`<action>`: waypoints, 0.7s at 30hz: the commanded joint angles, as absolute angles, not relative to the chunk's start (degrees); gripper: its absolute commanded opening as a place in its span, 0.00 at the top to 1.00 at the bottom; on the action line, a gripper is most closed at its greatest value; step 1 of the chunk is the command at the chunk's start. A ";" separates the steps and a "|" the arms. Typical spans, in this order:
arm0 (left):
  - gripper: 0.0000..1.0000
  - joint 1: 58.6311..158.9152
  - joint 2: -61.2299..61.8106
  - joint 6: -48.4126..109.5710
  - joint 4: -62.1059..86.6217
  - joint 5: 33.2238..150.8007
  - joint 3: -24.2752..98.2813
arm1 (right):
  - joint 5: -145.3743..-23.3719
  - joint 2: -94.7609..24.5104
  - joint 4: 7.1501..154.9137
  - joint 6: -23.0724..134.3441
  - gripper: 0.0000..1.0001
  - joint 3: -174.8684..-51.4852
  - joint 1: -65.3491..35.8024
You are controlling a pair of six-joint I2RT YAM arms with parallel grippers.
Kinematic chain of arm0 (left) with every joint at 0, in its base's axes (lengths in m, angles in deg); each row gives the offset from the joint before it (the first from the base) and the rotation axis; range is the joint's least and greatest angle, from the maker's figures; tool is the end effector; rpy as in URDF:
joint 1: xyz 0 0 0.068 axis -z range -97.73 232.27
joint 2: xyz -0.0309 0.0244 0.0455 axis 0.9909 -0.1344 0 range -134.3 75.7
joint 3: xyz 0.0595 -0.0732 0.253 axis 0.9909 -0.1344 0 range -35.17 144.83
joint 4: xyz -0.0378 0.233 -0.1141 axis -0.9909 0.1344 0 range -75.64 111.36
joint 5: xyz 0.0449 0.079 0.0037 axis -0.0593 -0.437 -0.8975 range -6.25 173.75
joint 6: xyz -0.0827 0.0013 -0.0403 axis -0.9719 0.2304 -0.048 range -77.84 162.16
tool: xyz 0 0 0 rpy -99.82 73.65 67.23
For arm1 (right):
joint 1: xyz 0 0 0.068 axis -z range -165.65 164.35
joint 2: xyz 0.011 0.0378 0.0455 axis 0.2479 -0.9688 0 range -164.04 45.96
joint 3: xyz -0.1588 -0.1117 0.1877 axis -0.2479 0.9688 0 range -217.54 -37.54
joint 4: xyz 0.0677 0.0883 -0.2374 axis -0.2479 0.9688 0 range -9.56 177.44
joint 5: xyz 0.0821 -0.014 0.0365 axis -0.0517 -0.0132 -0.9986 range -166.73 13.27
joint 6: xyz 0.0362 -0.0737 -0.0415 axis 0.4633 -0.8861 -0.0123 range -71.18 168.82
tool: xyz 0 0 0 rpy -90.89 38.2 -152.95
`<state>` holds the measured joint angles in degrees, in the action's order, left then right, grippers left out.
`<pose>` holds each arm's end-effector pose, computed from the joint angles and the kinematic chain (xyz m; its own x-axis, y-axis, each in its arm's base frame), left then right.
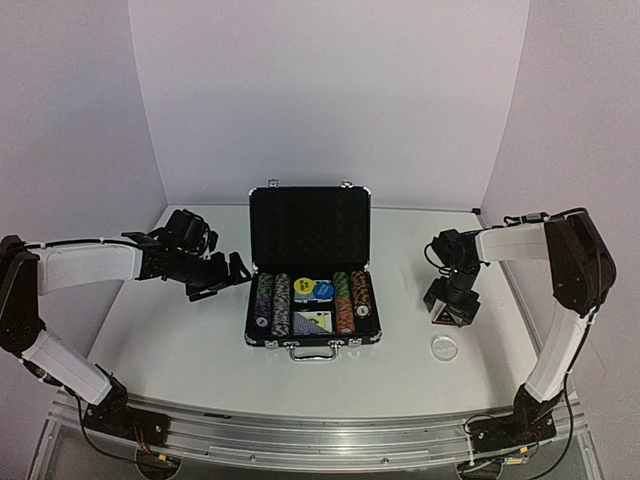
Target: Pack up texas hold em set
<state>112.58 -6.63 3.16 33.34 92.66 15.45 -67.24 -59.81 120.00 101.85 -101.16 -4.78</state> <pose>0.2736 -0.1747 0.1737 -0.8862 -0.2021 -0.4170 0.0330 0.8701 -0.4918 0.3218 0.0972 0.0905 -0.8026 0.5557 -0.2171 0.5661 0.8242 0.0170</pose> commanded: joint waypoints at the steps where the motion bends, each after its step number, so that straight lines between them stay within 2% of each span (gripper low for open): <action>1: 0.00 112.33 -6.03 3.56 32.20 92.46 17.54 | -68.99 -61.88 118.49 101.52 0.16 -99.68 -4.54; 13: 0.00 112.33 -5.69 3.48 32.71 91.99 17.54 | -68.71 -61.88 118.49 101.10 0.31 -98.78 -4.50; 21: 0.00 112.34 -5.92 3.36 32.73 91.82 17.94 | -67.59 -59.76 118.45 100.01 0.47 -98.91 -4.46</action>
<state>112.58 -6.63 3.15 33.37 92.61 15.44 -67.31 -59.50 119.99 101.00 -100.74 -4.59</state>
